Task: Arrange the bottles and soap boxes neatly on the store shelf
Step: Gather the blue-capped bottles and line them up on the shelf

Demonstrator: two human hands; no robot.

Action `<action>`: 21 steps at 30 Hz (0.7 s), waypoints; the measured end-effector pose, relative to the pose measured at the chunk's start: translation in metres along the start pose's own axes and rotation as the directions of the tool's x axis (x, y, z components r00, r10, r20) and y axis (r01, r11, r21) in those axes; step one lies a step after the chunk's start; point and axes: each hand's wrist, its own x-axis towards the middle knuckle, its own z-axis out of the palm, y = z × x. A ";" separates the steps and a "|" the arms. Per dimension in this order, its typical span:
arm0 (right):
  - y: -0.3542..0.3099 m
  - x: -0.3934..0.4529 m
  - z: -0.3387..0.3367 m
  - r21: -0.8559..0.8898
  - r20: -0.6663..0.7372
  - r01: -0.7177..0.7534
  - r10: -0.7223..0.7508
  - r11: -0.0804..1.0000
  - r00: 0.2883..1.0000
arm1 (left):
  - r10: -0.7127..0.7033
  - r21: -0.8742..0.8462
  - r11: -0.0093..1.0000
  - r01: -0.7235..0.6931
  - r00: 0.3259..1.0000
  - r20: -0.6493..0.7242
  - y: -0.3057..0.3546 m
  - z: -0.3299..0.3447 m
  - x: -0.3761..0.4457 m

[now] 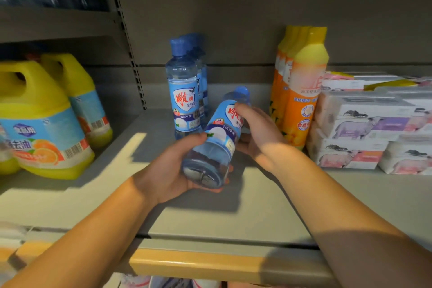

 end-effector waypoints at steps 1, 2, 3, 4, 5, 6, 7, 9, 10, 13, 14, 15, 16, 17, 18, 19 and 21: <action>0.001 0.001 -0.002 -0.004 -0.004 -0.028 0.028 1.000 1.000 | -0.016 -0.005 1.000 0.016 1.000 0.024 0.000 -0.001 -0.001; 0.001 0.002 -0.003 -0.012 -0.009 -0.046 0.046 0.999 0.999 | -0.027 0.003 1.000 0.027 0.999 0.039 0.000 -0.002 -0.001; 0.002 0.003 -0.004 -0.023 -0.019 -0.058 0.057 0.998 0.998 | -0.037 0.017 0.999 0.036 0.998 0.047 0.000 -0.003 0.000; 0.002 0.004 -0.004 -0.036 -0.030 -0.063 0.062 0.997 0.998 | -0.048 0.031 0.998 0.046 0.997 0.058 0.000 -0.003 0.000; 0.002 0.003 -0.004 -0.049 -0.041 -0.062 0.060 0.997 0.997 | -0.059 0.037 0.998 0.057 0.996 0.069 0.000 -0.004 0.001; 0.001 0.002 -0.004 -0.063 -0.050 -0.052 0.049 0.997 0.998 | -0.068 0.033 0.997 0.066 0.995 0.078 0.000 -0.004 0.001; 0.000 0.001 -0.004 -0.076 -0.059 -0.031 0.027 0.997 0.998 | -0.068 0.030 0.997 0.065 0.994 0.081 0.001 -0.005 0.001; -0.004 -0.002 -0.002 -0.120 -0.086 0.045 -0.055 0.992 0.995 | -0.018 0.055 0.998 0.015 0.999 0.043 0.000 -0.005 0.002; -0.008 -0.004 -0.001 -0.163 -0.106 0.100 -0.118 0.982 0.987 | 0.041 0.080 0.996 -0.040 0.999 -0.005 -0.002 -0.006 0.004; -0.019 -0.010 0.002 -0.314 -0.156 0.299 -0.360 0.901 0.920 | 0.325 0.202 0.932 -0.301 0.940 -0.102 -0.007 -0.006 0.012; -0.022 -0.013 0.003 -0.349 -0.158 0.367 -0.440 0.862 0.884 | 0.414 0.285 0.882 -0.375 0.906 -0.088 -0.009 -0.005 0.013; -0.024 -0.016 0.005 -0.375 -0.154 0.429 -0.511 0.822 0.846 | 0.482 0.393 0.817 -0.421 0.874 -0.066 -0.011 -0.003 0.013; -0.026 -0.020 0.007 -0.394 -0.147 0.481 -0.571 0.783 0.808 | 0.528 0.508 0.744 -0.435 0.848 -0.048 -0.012 -0.001 0.014; -0.026 -0.024 0.010 -0.407 -0.137 0.525 -0.618 0.747 0.774 | 0.561 0.613 0.670 -0.419 0.826 -0.048 -0.013 0.001 0.014; -0.026 -0.028 0.012 -0.408 -0.122 0.561 -0.652 0.720 0.748 | 0.589 0.699 0.602 -0.386 0.806 -0.061 -0.014 0.003 0.014; -0.025 -0.031 0.014 -0.400 -0.097 0.591 -0.674 0.700 0.733 | 0.615 0.761 0.546 -0.351 0.784 -0.080 -0.014 0.004 0.015; -0.022 -0.035 0.016 -0.394 -0.022 0.632 -0.695 0.667 0.719 | 0.654 0.804 0.501 -0.321 0.748 -0.110 -0.015 0.002 0.016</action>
